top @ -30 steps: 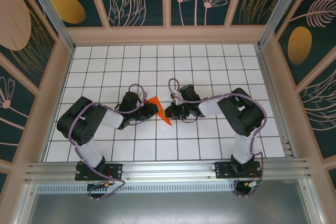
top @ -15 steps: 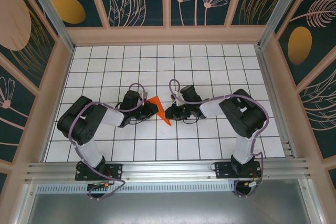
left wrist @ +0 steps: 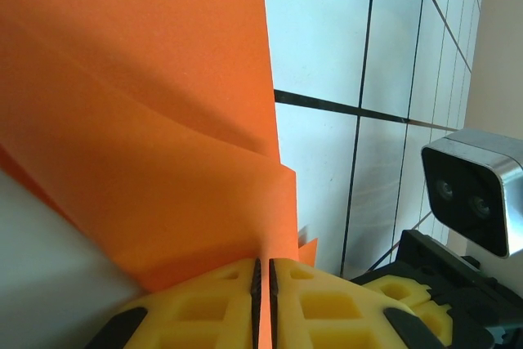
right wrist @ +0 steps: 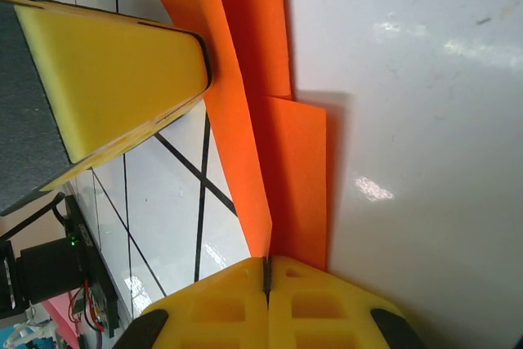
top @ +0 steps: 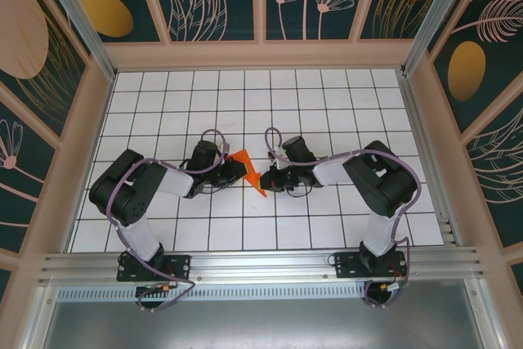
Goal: Fold a paper plane with a square sheet of paper (pick it up from the middle)
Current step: Fold the wing for the fifth time at the center of the table.
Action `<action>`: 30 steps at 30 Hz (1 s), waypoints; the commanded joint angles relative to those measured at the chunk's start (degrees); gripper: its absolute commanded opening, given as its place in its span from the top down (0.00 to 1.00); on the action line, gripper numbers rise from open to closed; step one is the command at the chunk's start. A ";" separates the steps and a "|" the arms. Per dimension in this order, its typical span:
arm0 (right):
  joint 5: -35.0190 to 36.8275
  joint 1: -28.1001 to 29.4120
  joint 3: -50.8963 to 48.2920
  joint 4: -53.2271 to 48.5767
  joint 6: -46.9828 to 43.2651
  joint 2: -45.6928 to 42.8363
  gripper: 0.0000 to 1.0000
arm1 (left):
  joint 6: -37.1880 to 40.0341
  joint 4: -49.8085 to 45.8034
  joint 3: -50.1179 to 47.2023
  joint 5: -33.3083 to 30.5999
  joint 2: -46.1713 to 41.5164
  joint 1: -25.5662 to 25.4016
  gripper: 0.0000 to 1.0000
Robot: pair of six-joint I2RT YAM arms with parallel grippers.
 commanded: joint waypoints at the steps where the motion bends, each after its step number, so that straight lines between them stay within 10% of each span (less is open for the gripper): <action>1: 0.01 0.64 0.70 -4.21 -2.10 2.01 0.93 | 0.00 -5.79 -0.41 -6.21 2.35 -0.29 0.84; 9: 0.13 0.70 0.03 -7.41 -3.91 -2.90 0.81 | -0.30 -7.05 -0.19 -7.03 2.48 -0.26 0.85; 22: 3.15 1.24 0.01 -9.38 -4.66 1.12 0.90 | -0.27 -7.47 0.11 -7.09 2.58 -0.27 0.85; 30: 11.52 0.14 -1.15 -9.96 -4.27 -11.80 0.67 | 0.30 -7.70 0.13 -6.75 2.13 -0.24 0.85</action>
